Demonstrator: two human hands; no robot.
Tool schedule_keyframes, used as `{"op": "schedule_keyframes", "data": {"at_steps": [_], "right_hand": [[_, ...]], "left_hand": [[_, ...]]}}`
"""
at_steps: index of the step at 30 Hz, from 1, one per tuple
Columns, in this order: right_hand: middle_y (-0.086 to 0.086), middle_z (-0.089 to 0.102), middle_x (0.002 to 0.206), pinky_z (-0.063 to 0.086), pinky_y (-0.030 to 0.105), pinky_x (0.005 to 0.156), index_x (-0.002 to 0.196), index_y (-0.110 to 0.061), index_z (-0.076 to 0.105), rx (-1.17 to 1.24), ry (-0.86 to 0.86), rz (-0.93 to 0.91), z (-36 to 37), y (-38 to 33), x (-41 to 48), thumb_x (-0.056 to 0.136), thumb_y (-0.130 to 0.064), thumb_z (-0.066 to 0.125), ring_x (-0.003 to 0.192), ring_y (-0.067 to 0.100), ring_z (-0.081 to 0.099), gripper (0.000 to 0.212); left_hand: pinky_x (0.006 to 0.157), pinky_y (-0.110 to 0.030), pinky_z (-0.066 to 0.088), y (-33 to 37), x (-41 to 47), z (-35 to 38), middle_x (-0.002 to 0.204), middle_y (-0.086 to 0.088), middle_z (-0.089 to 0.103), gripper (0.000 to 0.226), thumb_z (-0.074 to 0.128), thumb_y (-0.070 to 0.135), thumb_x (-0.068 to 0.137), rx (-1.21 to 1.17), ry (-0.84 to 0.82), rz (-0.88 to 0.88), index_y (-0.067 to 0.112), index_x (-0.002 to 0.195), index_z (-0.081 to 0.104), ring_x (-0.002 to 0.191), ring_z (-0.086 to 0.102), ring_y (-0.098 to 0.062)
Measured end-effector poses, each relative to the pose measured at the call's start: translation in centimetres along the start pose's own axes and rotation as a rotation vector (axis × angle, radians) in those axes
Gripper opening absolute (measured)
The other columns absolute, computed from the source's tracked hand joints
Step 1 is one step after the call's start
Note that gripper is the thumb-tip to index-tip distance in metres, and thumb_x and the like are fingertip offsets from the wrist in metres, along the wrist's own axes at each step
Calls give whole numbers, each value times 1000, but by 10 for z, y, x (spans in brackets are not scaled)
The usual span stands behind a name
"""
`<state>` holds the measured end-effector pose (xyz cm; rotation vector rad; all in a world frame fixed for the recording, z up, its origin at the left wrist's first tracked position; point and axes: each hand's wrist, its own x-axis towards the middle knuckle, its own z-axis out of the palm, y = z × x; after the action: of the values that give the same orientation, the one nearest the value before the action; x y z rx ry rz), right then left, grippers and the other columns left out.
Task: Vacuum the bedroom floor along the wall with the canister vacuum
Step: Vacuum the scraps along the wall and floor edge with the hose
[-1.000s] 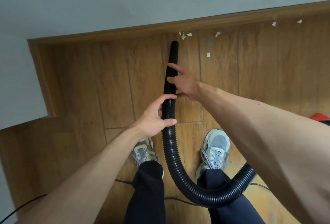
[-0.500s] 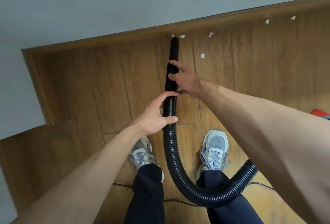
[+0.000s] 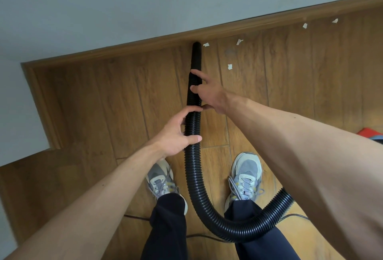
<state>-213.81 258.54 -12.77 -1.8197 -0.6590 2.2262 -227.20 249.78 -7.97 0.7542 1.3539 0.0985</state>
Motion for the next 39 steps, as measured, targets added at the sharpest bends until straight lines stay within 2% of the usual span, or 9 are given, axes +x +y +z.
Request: {"op": "schedule_keyframes", "data": {"at_steps": [4, 8, 13, 16, 22, 27, 33, 39], "right_hand": [[2, 52, 128, 56, 34, 66, 149, -36, 37, 21, 19, -11, -15, 2, -3, 100, -5, 47, 98, 18, 59, 59], [1, 51, 129, 56, 32, 63, 149, -37, 37, 57, 33, -7, -28, 9, -7, 100, -5, 48, 98, 17, 60, 59], [2, 52, 130, 60, 41, 73, 147, -39, 40, 78, 59, -5, -30, 15, -7, 100, -6, 51, 100, 19, 60, 59], [0, 53, 126, 59, 36, 68, 148, -38, 39, 102, 54, 1, -25, 17, -10, 100, -6, 51, 98, 18, 61, 59], [4, 58, 130, 59, 27, 60, 145, -40, 42, 147, 74, 28, -19, 40, -23, 100, -8, 51, 98, 17, 64, 56], [8, 62, 123, 59, 29, 59, 144, -39, 43, 166, 111, 28, -22, 57, -32, 99, -8, 52, 93, 19, 66, 55], [10, 61, 121, 56, 25, 55, 144, -40, 42, 203, 142, 30, -34, 66, -36, 100, -10, 53, 93, 20, 66, 54], [14, 60, 121, 57, 28, 56, 142, -40, 41, 165, 131, 9, -45, 61, -32, 100, -9, 52, 92, 22, 67, 53]], "left_hand": [[91, -40, 57, 9, 5, 8, 115, 19, 47, 68, 71, -1, 86, 36, -29, 8, 48, 127, 50, 107, 65, -25], [96, -40, 55, 15, 7, 15, 115, 25, 46, 68, 71, -1, 86, 72, -73, 19, 47, 128, 49, 114, 60, -22], [98, -41, 53, 15, 4, 17, 118, 25, 46, 68, 71, 0, 86, 80, -91, 8, 47, 130, 49, 116, 59, -20], [99, -45, 53, 11, 1, 13, 120, 22, 46, 69, 72, 1, 85, 76, -100, -17, 49, 129, 49, 117, 59, -20], [100, -48, 51, 2, -9, 12, 115, 29, 41, 70, 73, 1, 84, 102, -172, -76, 52, 126, 50, 121, 56, -22], [97, -47, 54, 0, -14, 19, 114, 26, 42, 71, 72, -2, 83, 101, -214, -119, 56, 121, 51, 119, 57, -22], [95, -45, 55, 6, -9, 25, 115, 24, 44, 69, 71, -3, 84, 131, -246, -116, 49, 126, 51, 114, 60, -19], [94, -44, 55, 12, -1, 29, 116, 22, 45, 69, 70, -2, 85, 138, -248, -99, 49, 127, 50, 112, 60, -19]]}}
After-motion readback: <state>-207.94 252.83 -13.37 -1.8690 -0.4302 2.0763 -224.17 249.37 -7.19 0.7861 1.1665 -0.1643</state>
